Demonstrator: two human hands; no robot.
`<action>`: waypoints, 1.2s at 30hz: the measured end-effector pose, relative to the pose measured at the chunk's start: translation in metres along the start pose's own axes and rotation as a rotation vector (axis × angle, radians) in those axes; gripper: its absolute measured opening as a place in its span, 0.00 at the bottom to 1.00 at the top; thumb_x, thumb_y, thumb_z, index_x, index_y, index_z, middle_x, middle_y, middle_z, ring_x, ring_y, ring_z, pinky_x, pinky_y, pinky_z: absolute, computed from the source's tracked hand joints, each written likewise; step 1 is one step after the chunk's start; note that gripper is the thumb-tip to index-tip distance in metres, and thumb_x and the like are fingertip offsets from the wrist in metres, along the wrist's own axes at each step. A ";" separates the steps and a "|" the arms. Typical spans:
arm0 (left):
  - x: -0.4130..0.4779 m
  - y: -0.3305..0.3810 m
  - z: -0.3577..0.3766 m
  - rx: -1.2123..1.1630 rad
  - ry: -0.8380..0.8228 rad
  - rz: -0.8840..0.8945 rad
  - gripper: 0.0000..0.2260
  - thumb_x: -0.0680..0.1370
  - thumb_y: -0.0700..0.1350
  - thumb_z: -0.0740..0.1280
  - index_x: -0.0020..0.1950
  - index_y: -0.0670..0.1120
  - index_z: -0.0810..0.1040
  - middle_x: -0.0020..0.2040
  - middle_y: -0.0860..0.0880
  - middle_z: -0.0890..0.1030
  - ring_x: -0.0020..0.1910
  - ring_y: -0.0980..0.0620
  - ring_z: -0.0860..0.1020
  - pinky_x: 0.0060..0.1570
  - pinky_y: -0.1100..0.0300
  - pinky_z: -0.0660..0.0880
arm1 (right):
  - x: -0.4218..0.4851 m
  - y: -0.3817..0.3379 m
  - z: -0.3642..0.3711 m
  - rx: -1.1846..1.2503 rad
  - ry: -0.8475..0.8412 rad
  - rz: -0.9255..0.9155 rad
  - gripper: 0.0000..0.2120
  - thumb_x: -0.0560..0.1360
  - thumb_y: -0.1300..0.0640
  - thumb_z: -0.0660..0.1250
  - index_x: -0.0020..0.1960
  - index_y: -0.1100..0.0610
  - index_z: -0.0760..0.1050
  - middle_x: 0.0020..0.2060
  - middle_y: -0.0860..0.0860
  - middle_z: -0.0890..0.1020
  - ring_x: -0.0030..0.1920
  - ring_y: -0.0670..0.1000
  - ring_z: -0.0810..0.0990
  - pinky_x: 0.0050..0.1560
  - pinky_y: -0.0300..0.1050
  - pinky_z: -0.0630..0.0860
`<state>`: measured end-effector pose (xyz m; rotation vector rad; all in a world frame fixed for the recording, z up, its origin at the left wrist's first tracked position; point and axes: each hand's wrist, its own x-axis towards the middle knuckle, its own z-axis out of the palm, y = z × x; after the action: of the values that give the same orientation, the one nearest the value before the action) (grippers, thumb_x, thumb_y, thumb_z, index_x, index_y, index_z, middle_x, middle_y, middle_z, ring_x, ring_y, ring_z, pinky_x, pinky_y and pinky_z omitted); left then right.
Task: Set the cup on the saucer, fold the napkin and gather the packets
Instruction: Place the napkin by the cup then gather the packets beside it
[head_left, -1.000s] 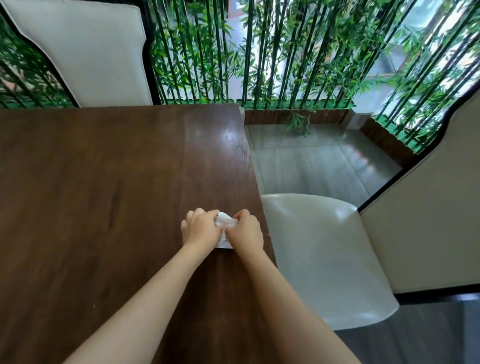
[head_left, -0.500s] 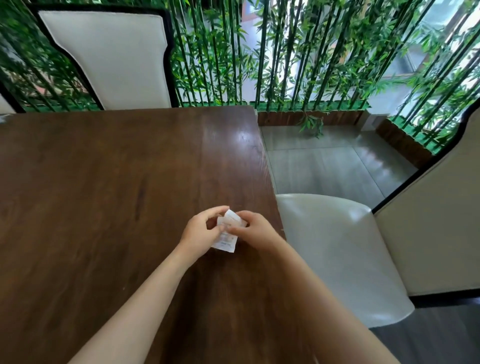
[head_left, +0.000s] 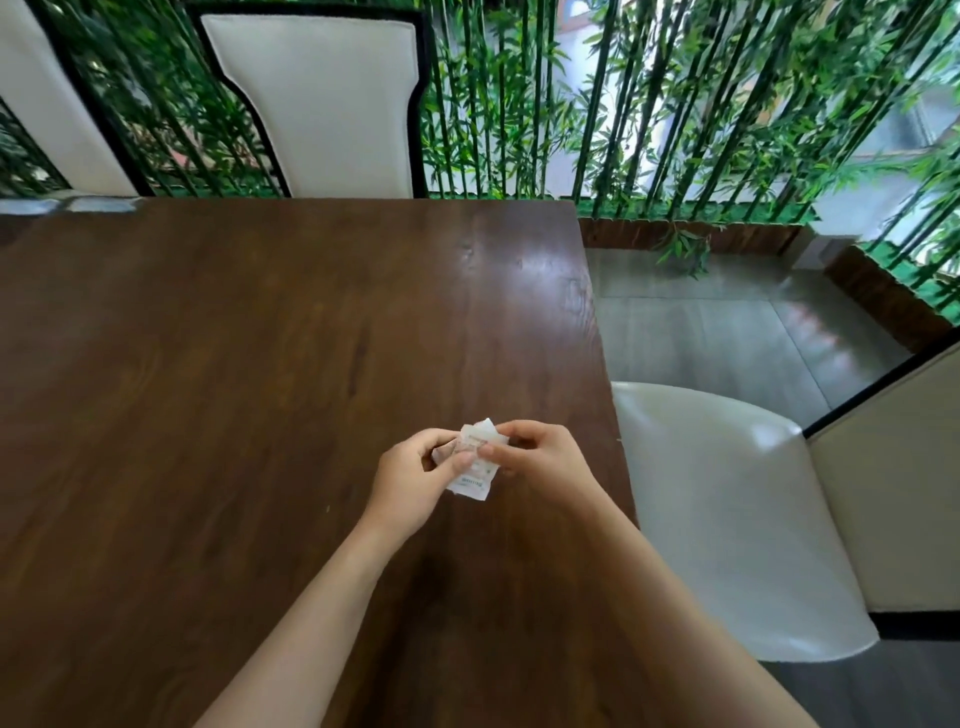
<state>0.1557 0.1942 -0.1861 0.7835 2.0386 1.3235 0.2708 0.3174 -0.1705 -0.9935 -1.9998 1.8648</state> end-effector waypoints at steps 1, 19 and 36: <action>-0.005 0.001 -0.002 -0.055 0.023 -0.025 0.06 0.72 0.47 0.71 0.48 0.53 0.81 0.45 0.54 0.84 0.44 0.56 0.83 0.39 0.66 0.78 | -0.003 -0.002 0.003 0.078 0.008 0.022 0.05 0.70 0.61 0.72 0.47 0.59 0.83 0.38 0.52 0.84 0.39 0.48 0.81 0.42 0.40 0.77; -0.099 0.033 -0.095 0.188 0.133 -0.041 0.17 0.79 0.41 0.58 0.68 0.51 0.64 0.62 0.51 0.75 0.59 0.53 0.75 0.55 0.56 0.76 | -0.039 -0.112 0.126 -0.073 -0.348 0.016 0.11 0.78 0.56 0.63 0.40 0.61 0.74 0.30 0.54 0.78 0.27 0.47 0.77 0.29 0.37 0.77; -0.246 -0.014 -0.308 -0.517 0.468 -0.104 0.17 0.76 0.44 0.66 0.65 0.52 0.70 0.53 0.47 0.81 0.44 0.49 0.83 0.42 0.56 0.81 | -0.087 -0.177 0.348 -0.277 -0.677 -0.432 0.05 0.76 0.60 0.67 0.48 0.55 0.80 0.35 0.45 0.80 0.35 0.42 0.77 0.40 0.34 0.74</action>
<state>0.0903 -0.1725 -0.0570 0.1390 1.8843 1.9938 0.0739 -0.0034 -0.0353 0.0882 -2.6175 1.8450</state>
